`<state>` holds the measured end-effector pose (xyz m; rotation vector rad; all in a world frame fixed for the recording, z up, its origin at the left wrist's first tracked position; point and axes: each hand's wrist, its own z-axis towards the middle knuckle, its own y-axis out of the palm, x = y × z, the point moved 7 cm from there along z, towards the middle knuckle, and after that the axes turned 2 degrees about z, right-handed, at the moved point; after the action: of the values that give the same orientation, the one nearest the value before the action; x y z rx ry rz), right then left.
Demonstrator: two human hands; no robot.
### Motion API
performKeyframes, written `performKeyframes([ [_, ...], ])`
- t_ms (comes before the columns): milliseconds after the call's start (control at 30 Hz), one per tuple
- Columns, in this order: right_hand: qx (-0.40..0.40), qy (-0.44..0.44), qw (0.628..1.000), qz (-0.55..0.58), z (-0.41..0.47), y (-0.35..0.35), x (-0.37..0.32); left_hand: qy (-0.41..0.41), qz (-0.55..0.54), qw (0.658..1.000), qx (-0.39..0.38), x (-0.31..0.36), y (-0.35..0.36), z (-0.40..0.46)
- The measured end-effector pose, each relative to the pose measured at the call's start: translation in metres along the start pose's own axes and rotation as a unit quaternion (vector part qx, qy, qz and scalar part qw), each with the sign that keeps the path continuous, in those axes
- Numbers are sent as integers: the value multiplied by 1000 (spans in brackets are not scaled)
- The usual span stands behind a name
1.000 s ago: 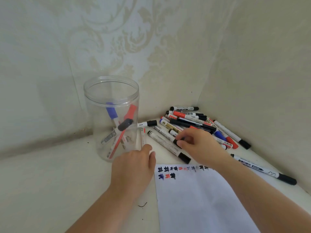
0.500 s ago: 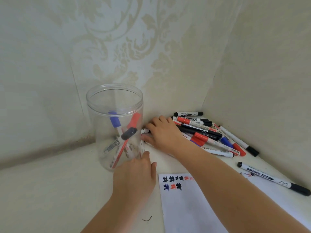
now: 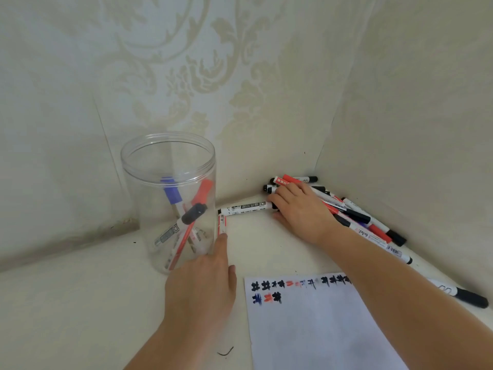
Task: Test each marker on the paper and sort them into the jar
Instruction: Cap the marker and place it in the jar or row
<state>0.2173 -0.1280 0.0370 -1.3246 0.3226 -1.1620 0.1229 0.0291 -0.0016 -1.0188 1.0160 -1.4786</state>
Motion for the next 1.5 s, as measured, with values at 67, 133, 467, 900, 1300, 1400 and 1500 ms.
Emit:
performKeyframes([
  [67,58,11,998,16,-3,-7,5,4,12,1000,0,2,1,-1],
  [133,80,0,996,34,-4,-10,3,18,23,1000,-2,7,2,-1],
  [467,122,290,851,420,-50,-64,42,11,14,1000,13,12,4,11],
  [900,-6,441,529,725,-122,-27,-44,9,2,1000,-11,8,0,14],
  [1300,79,413,499,757,-125,-30,-30,38,-117,991,51,11,-31,3],
  [1400,80,374,493,782,-122,-33,-32,133,-268,954,30,36,-39,-8],
  [1500,64,306,523,793,-119,-38,-43,223,-291,930,-13,60,-39,-18],
])
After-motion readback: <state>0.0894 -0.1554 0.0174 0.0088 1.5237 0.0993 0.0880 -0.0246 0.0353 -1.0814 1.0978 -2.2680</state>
